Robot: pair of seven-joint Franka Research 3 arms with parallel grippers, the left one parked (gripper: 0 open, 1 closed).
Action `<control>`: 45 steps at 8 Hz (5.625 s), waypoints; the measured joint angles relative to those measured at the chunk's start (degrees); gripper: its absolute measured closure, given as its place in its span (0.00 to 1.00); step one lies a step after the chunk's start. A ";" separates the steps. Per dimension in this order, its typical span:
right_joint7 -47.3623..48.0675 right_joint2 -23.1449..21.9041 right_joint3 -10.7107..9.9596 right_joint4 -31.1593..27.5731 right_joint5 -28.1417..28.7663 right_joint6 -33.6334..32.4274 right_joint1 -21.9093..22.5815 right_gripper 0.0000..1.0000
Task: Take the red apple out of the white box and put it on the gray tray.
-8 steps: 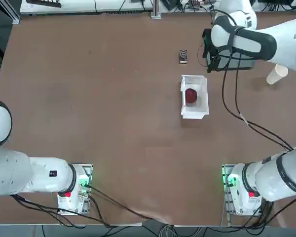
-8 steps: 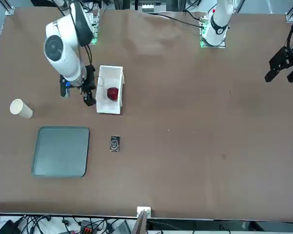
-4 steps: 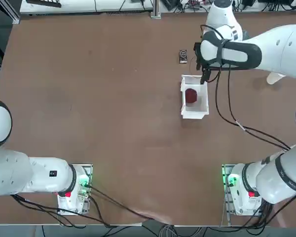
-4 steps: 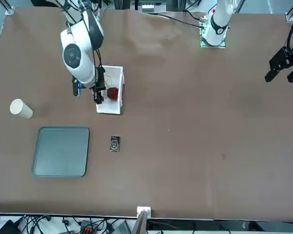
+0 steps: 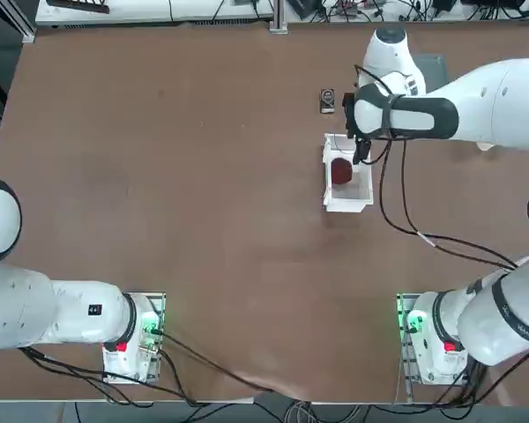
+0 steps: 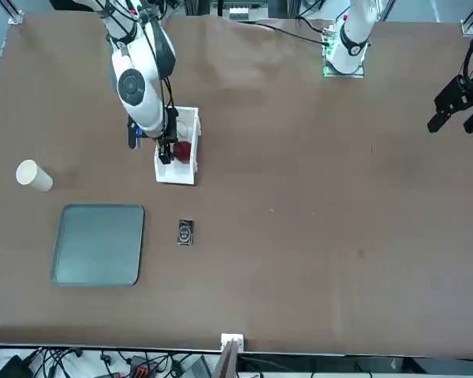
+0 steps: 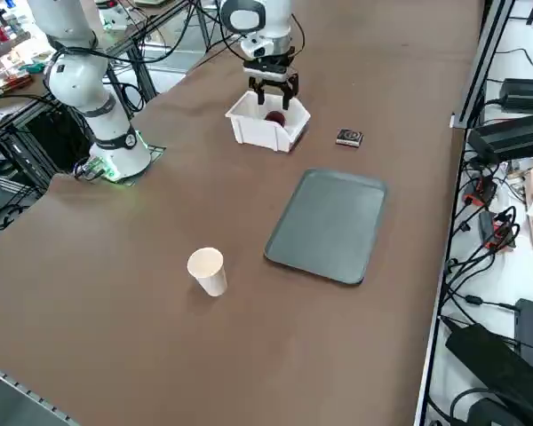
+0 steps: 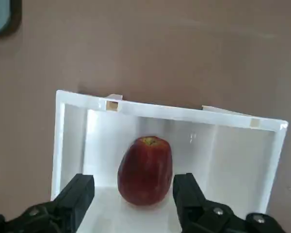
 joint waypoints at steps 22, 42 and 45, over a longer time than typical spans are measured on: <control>0.52 6.19 -0.20 -6.78 3.11 13.56 2.87 0.03; -30.89 -13.33 -3.09 6.70 2.09 -16.17 -18.15 0.23; -33.62 -0.08 -3.10 17.39 -5.48 -15.28 -22.42 0.23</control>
